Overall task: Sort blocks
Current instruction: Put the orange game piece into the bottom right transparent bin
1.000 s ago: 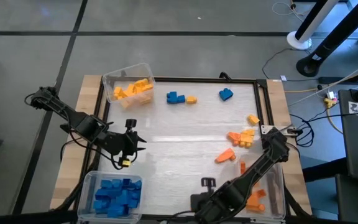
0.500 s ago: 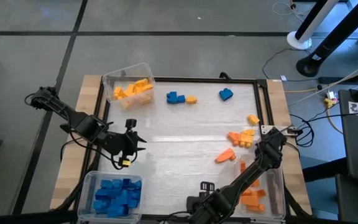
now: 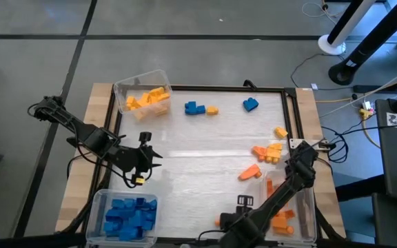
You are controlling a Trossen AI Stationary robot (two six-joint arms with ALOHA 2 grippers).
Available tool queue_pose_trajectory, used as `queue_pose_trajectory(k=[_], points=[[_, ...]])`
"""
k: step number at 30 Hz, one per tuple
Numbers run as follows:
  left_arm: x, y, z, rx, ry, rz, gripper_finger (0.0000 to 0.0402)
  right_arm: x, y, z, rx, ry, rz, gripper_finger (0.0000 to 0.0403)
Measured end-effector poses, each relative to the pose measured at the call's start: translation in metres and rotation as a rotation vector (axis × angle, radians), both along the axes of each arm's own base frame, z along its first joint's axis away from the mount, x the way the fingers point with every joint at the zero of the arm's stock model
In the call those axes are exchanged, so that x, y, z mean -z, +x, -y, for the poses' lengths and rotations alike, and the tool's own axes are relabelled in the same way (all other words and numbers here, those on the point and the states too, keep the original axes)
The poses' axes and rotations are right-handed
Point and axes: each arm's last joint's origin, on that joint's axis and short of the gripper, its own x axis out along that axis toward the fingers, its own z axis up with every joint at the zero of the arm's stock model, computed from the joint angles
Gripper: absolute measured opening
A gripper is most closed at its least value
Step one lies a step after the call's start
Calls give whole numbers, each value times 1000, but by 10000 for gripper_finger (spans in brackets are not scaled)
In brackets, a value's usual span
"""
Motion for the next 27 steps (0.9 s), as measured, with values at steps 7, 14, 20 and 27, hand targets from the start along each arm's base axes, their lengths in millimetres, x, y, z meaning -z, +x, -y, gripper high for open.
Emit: queue_pose_trajectory(k=[7,14,20,27], points=[[0,0,0,1,-1,3,108,-34,-18,9,-28,-49,143,179],[0,0,0,-2,-4,3,108,-21,-34,45,0,-126,59,179],[0,0,0,-3,-5,4,108,-9,-27,64,49,89,286,179],[0,0,0,-4,-6,3,108,24,-26,60,86,299,339,179]])
